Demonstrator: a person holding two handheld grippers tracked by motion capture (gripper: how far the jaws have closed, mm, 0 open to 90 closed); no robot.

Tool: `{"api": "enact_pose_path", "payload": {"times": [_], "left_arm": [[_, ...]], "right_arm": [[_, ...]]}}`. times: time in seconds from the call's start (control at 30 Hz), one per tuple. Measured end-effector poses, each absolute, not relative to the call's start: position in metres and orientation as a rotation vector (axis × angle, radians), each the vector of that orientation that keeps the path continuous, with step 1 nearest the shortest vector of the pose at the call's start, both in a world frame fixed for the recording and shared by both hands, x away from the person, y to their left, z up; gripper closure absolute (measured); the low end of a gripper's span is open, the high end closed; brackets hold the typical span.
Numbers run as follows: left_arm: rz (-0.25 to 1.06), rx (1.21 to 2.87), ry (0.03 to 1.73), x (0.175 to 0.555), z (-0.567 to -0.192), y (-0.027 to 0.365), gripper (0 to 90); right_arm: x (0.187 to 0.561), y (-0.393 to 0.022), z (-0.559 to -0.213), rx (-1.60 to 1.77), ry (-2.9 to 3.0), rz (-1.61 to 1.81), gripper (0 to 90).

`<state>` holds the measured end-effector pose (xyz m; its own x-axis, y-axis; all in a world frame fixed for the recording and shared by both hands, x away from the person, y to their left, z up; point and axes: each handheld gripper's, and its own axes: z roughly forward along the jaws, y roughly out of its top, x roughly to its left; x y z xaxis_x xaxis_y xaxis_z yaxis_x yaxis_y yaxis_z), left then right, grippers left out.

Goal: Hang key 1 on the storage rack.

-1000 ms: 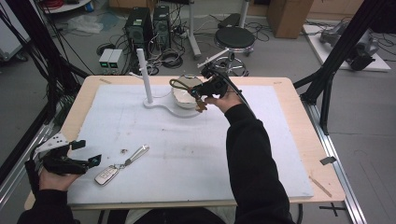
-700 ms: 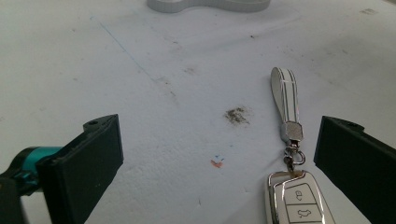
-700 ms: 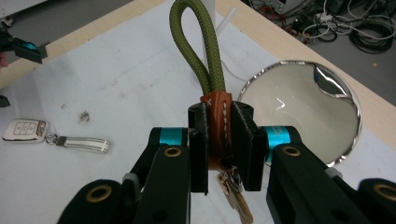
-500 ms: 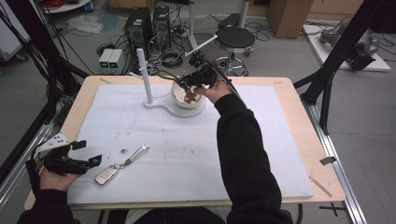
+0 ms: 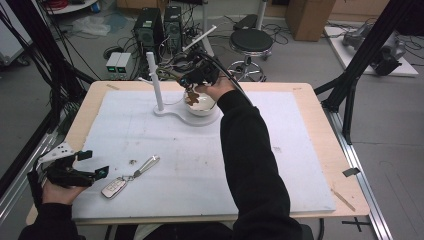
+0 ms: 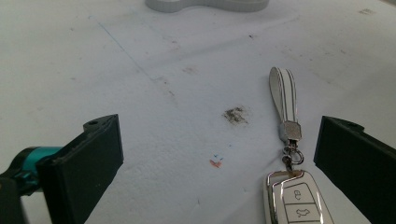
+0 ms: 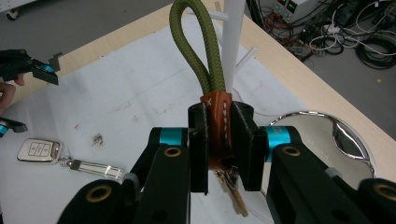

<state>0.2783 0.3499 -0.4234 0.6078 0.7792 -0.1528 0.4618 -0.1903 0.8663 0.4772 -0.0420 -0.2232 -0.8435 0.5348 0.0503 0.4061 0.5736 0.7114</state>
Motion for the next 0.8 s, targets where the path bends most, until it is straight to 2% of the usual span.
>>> {"api": "enact_pose_path", "payload": {"times": [0.5,0.8], "left_arm": [[0.394,1.83,1.001,0.277,-0.424,0.352,1.8],[0.393,1.835,1.002,0.277,-0.425,0.352,1.8]], "right_arm": [[0.489,0.002,-0.227,0.772,2.674,1.084,77.5],[0.499,0.018,-0.242,0.801,2.662,0.991,77.3]]}}
